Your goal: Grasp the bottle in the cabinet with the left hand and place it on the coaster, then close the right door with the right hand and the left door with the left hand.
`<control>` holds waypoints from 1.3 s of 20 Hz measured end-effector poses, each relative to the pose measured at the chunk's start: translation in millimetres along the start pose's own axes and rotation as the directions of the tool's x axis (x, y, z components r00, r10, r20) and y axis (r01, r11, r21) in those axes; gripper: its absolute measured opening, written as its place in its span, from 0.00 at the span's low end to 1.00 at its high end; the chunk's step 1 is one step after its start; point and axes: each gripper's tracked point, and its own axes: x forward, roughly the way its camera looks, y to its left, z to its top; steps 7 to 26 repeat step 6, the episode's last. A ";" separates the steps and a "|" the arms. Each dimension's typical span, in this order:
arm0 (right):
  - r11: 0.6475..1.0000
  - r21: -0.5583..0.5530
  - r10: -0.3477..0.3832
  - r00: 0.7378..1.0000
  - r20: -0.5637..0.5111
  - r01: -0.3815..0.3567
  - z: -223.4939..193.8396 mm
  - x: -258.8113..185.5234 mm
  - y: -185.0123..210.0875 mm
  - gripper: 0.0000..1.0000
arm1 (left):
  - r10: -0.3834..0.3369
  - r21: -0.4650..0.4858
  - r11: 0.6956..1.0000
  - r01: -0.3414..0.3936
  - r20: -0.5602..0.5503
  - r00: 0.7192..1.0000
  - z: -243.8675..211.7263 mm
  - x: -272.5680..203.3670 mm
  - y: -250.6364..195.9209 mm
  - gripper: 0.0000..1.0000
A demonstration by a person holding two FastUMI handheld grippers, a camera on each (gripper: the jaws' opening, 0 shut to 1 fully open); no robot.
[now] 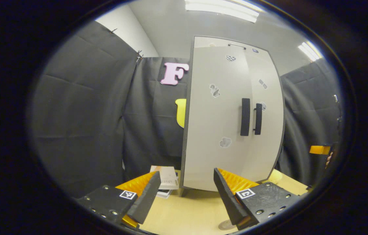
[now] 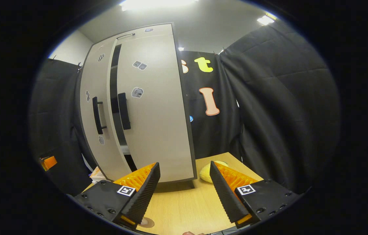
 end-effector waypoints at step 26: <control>1.000 -0.017 -0.026 1.000 -0.005 0.026 -6.7 -1.2 -10.3 0.97 | 0.015 0.022 1.000 -0.016 0.040 0.999 18.9 11.8 12.5 0.89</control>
